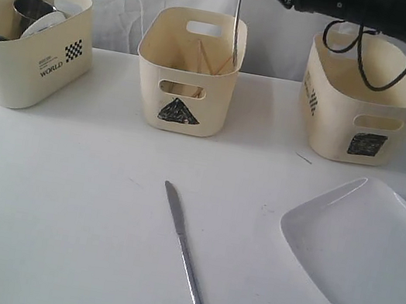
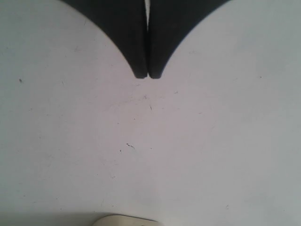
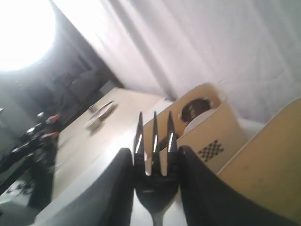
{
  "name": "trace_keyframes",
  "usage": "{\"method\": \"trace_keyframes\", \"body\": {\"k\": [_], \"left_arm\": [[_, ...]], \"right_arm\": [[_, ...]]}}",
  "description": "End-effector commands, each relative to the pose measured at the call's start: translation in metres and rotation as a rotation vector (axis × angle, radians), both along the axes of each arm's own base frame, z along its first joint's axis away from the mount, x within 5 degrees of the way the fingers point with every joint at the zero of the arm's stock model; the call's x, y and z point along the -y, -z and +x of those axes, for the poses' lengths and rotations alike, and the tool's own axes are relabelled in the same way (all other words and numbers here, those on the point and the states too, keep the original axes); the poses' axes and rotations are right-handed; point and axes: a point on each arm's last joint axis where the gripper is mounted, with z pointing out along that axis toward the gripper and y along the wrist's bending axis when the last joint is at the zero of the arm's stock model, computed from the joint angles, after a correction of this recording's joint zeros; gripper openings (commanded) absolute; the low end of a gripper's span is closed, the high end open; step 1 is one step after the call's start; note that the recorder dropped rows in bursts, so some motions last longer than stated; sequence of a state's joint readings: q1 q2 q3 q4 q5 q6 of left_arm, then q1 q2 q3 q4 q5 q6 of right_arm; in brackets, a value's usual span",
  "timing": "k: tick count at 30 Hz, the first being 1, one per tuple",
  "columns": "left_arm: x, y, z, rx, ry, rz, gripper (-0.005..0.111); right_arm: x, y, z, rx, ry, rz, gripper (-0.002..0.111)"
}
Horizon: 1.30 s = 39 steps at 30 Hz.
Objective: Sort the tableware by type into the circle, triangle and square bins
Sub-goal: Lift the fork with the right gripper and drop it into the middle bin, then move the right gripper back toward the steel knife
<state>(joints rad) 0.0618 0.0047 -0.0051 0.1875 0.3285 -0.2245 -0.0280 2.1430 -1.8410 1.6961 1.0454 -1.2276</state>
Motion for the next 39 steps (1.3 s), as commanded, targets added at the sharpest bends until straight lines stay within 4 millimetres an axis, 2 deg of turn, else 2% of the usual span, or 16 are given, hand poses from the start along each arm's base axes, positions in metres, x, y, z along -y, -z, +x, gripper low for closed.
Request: {"method": "trace_keyframes", "body": {"k": [1, 4, 8, 15, 20, 23, 25, 26, 28, 30, 32, 36, 37, 39], "left_arm": [[0.000, 0.004, -0.001, -0.030, 0.000, -0.005, 0.000], [0.000, 0.004, -0.001, -0.030, 0.000, -0.005, 0.000], [0.000, 0.004, -0.001, -0.030, 0.000, -0.005, 0.000], [0.000, 0.004, -0.001, -0.030, 0.000, -0.005, 0.000], [0.000, 0.004, -0.001, -0.030, 0.000, -0.005, 0.000], [0.000, 0.004, -0.001, -0.030, 0.000, -0.005, 0.000], [0.000, 0.004, -0.001, -0.030, 0.000, -0.005, 0.000], [0.000, 0.004, -0.001, -0.030, 0.000, -0.005, 0.000], [0.000, 0.004, -0.001, -0.030, 0.000, -0.005, 0.000], [0.000, 0.004, -0.001, -0.030, 0.000, -0.005, 0.000], [0.000, 0.004, -0.001, -0.030, 0.000, -0.005, 0.000], [0.000, 0.004, -0.001, -0.030, 0.000, -0.005, 0.000], [0.000, 0.004, -0.001, -0.030, 0.000, -0.005, 0.000], [0.000, 0.004, -0.001, -0.030, 0.000, -0.005, 0.000]], "right_arm": [[0.005, -0.009, 0.011, 0.114, 0.154, -0.067, 0.000], [-0.001, -0.010, 0.017, 0.193, 0.214, -0.150, 0.000], [-0.013, 0.000, 0.029, 0.237, 0.283, -0.240, 0.000], [-0.042, 0.025, 0.035, 0.415, 0.217, -0.419, 0.000], [-0.055, 0.056, 0.043, 0.403, 0.229, -0.504, 0.000], [-0.063, 0.062, 0.045, 0.407, 0.215, -0.508, 0.000], [-0.067, 0.068, 0.047, 0.402, 0.211, -0.510, 0.009], [-0.067, 0.068, 0.048, 0.402, 0.211, -0.510, 0.021], [-0.067, 0.067, 0.048, 0.397, 0.212, -0.505, 0.038], [-0.065, 0.061, 0.047, 0.375, 0.235, -0.488, 0.043], [-0.061, 0.044, 0.043, 0.291, 0.253, -0.419, 0.043], [-0.053, 0.021, 0.026, 0.159, 0.187, -0.481, 0.039], [-0.051, 0.019, 0.022, 0.124, 0.181, -0.533, 0.035], [-0.043, 0.013, 0.014, 0.021, 0.194, -0.635, 0.019]]}}
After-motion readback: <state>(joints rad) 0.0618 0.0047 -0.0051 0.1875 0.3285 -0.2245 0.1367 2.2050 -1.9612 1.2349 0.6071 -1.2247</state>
